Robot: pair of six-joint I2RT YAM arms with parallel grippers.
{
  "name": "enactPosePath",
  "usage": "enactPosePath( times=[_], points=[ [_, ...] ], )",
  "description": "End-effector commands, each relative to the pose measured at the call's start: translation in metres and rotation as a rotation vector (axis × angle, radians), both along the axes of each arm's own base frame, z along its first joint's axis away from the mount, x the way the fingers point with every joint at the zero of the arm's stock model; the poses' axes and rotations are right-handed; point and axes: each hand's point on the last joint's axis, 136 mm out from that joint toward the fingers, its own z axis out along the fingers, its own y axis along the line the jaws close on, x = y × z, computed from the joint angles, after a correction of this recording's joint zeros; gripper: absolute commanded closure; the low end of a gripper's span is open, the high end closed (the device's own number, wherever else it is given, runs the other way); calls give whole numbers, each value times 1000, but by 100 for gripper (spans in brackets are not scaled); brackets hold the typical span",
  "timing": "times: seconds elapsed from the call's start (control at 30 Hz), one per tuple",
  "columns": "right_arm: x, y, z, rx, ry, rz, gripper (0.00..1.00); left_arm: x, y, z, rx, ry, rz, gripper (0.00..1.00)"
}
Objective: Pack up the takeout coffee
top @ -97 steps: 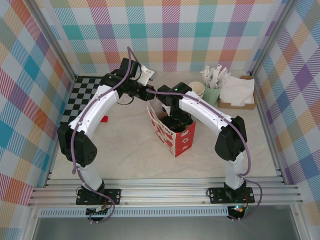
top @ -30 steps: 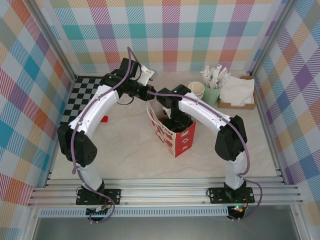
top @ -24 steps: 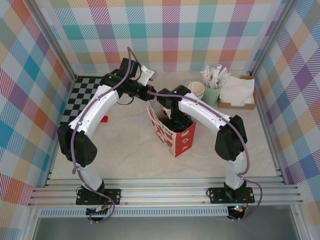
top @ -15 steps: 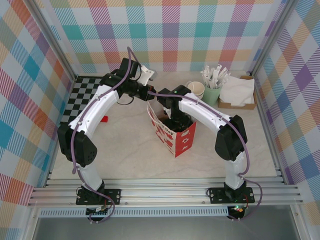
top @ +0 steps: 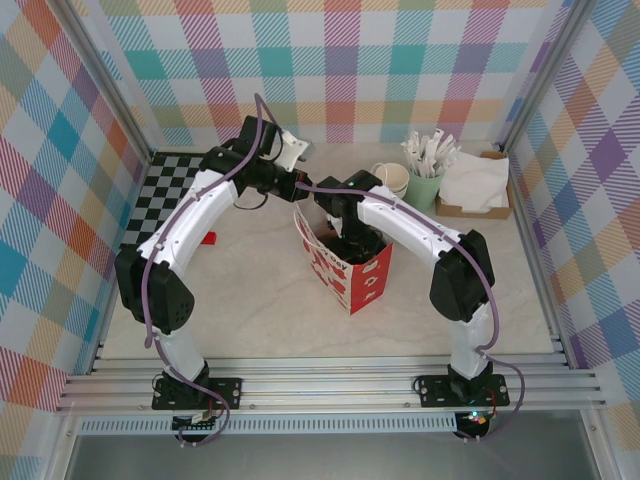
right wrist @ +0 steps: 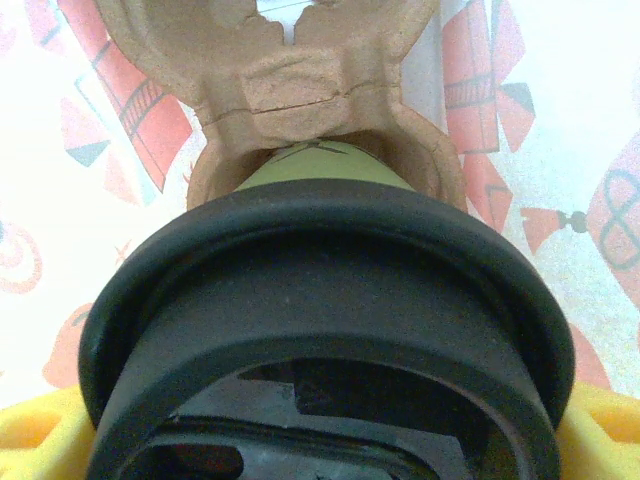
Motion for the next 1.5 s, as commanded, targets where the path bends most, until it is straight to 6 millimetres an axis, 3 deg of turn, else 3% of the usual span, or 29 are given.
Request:
enactPosePath(
  times=[0.0, 1.47],
  points=[
    [-3, -3, 5, 7, -5, -10, 67, -8, -5, 5, -15, 5, -32, 100],
    [-2, -11, -29, -16, -1, -4, 69, -8, -6, 5, -23, 8, -33, 100]
  ],
)
